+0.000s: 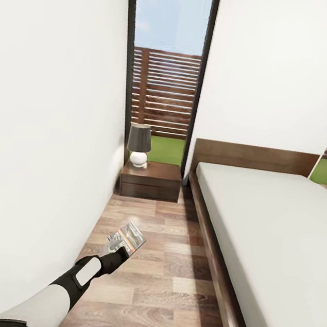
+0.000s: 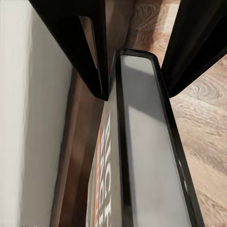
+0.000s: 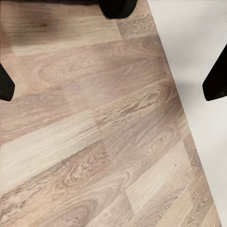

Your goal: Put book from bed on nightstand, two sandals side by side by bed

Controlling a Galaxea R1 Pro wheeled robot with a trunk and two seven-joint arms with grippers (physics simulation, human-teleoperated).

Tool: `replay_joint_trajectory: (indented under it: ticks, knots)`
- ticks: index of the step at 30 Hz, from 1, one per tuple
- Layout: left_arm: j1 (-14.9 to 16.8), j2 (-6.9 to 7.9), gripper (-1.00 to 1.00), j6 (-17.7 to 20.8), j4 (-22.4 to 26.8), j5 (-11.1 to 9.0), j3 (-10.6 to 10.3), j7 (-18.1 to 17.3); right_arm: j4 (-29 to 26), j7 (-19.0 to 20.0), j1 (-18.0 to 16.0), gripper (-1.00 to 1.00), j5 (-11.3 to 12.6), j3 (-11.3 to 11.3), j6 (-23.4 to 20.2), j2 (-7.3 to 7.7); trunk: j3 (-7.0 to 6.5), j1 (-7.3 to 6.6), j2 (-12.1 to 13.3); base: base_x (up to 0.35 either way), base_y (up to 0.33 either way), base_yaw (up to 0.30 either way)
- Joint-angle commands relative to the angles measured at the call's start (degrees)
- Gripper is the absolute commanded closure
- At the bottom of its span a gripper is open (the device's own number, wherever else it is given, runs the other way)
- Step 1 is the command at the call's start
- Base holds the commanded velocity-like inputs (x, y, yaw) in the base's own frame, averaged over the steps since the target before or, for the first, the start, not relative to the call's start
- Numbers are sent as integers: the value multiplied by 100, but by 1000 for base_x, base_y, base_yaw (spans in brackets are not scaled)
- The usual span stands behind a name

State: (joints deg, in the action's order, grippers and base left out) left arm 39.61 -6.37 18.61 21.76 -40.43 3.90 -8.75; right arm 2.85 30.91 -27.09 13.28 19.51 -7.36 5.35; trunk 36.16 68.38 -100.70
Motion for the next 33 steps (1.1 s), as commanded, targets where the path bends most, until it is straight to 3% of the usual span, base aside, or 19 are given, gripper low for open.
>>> replay_joint_trajectory:
  ticks: [1,33]
  knots:
    - [3,-5,100,45,4,-26,41,-12,14,21,-7,-100,61,9,-35,3,6,1,-3,170,-20,0]
    - [3,4,100,38,3,-26,41,-12,14,21,-7,-100,61,7,-37,1,6,1,-3,193,-2,0]
